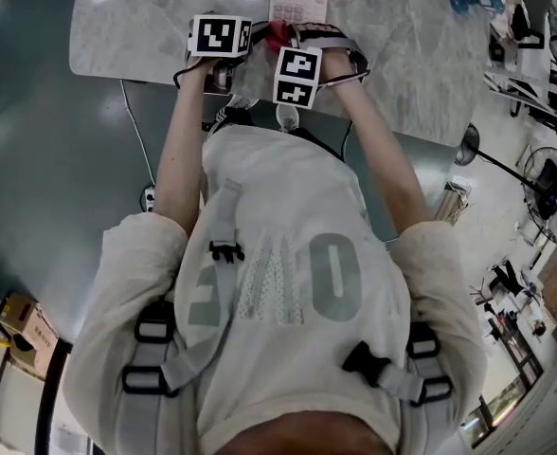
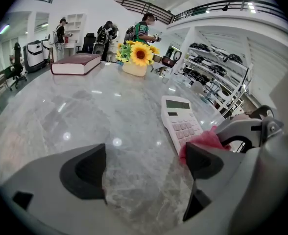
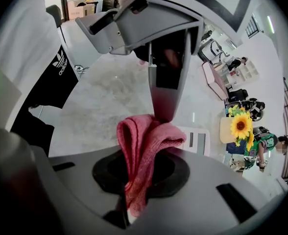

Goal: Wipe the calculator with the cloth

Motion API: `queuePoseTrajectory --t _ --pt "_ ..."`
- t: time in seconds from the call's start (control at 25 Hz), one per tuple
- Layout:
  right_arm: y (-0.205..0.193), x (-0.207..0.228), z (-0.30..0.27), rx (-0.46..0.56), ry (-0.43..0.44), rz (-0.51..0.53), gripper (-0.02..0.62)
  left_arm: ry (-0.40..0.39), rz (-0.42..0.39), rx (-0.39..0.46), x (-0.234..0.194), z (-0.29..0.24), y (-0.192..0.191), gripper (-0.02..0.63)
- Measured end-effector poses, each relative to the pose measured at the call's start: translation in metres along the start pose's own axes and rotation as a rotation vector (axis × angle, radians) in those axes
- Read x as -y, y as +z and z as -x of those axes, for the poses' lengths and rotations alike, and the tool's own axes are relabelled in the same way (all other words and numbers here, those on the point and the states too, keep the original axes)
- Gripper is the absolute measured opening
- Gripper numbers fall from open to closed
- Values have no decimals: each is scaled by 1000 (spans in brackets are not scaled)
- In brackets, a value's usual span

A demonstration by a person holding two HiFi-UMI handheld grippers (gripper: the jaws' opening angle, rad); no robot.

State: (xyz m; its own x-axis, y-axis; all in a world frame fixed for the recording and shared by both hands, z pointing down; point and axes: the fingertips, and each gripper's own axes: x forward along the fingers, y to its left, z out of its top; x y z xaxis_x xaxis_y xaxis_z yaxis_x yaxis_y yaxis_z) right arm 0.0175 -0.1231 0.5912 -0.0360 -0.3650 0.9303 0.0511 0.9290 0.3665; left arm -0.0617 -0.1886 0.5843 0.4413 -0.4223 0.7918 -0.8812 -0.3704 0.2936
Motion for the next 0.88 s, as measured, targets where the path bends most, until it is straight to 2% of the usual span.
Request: queuePoseTrajectory --t 0.12,0.48,0.88 --pt "1 -3 0 8 6 -13 58 -2 11 5 0 0 0 518" --pt "1 -6 1 16 -4 3 58 -35 113 37 -3 4 6 518" --pt "3 -6 6 38 11 -14 58 -19 138 37 -4 7 7 518"
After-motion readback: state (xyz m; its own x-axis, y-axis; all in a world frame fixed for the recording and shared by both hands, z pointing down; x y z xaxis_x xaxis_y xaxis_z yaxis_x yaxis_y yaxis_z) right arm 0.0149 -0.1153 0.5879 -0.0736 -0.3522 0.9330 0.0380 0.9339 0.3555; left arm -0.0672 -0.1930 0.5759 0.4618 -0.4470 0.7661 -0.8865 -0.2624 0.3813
